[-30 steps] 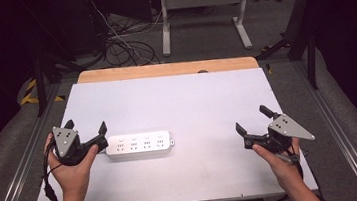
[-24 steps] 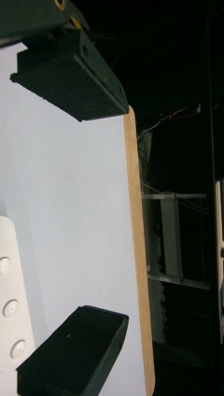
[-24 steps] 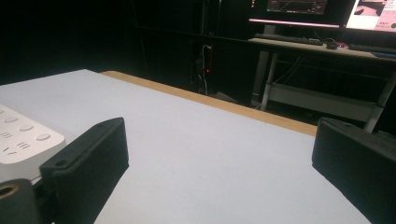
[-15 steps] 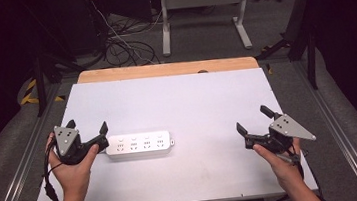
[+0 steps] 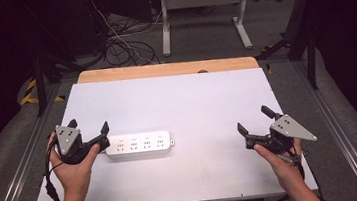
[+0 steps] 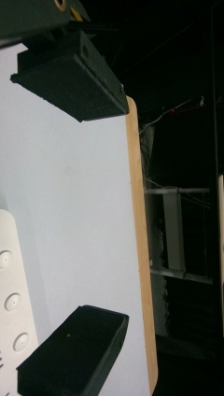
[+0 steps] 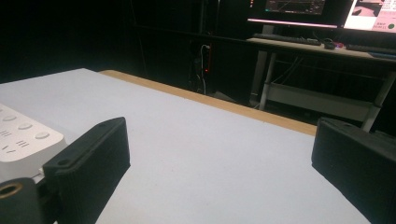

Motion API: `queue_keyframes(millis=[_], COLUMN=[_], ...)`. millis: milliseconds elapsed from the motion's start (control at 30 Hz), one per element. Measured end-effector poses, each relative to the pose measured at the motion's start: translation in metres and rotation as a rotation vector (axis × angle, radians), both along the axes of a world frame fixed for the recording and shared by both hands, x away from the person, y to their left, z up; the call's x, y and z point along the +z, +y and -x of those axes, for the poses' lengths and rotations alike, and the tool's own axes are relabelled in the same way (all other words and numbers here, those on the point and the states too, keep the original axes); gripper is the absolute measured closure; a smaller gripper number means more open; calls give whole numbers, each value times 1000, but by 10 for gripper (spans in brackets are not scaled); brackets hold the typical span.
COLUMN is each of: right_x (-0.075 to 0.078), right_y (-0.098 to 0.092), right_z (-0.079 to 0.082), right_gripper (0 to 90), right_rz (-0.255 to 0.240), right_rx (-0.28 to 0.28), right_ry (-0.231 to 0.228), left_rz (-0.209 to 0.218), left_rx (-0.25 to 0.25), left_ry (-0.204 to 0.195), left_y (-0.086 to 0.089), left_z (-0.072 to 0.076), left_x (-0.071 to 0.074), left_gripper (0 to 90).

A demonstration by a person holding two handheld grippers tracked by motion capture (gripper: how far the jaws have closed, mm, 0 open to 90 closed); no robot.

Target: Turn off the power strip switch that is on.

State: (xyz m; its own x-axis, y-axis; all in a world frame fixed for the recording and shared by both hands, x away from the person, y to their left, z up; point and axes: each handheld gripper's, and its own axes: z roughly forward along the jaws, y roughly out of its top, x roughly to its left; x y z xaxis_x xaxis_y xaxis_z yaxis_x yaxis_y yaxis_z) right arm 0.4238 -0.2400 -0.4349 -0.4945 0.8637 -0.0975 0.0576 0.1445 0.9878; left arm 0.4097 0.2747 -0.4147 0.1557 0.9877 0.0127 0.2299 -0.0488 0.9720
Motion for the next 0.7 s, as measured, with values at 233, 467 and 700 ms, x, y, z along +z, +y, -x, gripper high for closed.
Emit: queue_keyframes(millis=[233,467,700], right_x=[0,0,0], right_y=[0,0,-2], right_z=[0,1,1], right_gripper=[49,50,51], right_rz=[-1,0,-4], right_rx=[1,0,-1], right_ry=[2,3,2], left_rz=[7,14,19], left_rx=[-4,-3,-8], left_ry=[1,3,9], left_y=[1,1,1], left_z=[-1,-2,-3], left_x=[0,0,-1], left_gripper=[44,44,45])
